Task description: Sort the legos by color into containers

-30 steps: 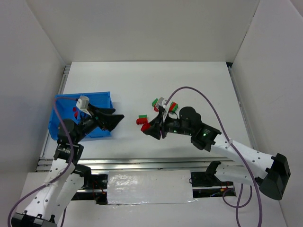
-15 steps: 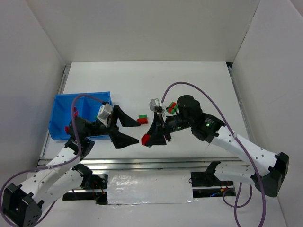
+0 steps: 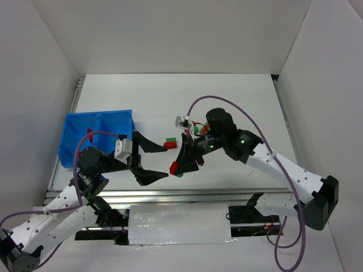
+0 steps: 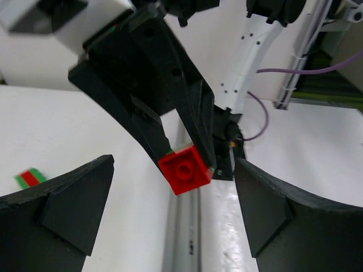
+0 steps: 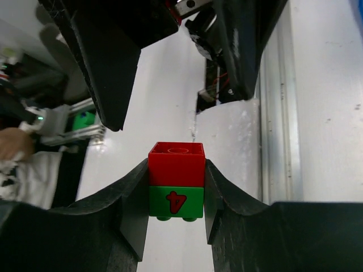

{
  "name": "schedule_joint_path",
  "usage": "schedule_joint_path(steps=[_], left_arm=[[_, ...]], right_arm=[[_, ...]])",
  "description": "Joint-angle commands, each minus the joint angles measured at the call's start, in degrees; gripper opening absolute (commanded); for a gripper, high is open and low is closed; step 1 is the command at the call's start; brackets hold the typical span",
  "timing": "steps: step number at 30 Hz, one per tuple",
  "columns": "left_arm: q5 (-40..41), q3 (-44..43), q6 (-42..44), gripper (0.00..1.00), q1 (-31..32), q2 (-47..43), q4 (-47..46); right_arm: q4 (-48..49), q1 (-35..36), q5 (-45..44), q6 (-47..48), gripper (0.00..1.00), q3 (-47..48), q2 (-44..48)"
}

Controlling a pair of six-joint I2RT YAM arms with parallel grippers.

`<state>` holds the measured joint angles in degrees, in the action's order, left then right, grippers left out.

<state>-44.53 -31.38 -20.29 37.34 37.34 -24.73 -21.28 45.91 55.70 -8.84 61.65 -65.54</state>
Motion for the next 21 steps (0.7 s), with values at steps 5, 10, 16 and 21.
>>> schedule_joint_path(steps=[5,10,16,21], left_arm=[[4.7,1.5,12.4,1.0,0.6,0.4,-9.6],[-4.2,-2.0,15.7,1.0,0.6,6.5,-8.9],[-17.7,-5.5,12.7,0.99,0.7,9.2,-13.3],[-21.6,-9.5,20.6,0.98,0.9,10.2,1.4]], right_arm=[[13.8,-1.3,13.2,-21.0,0.01,1.2,-2.2],[27.1,-2.9,19.4,-34.0,0.01,-1.2,-1.6],[26.7,-4.3,20.5,-37.2,0.01,-1.4,-1.8],[25.3,-5.6,20.9,-35.8,0.0,-0.9,-1.5]])
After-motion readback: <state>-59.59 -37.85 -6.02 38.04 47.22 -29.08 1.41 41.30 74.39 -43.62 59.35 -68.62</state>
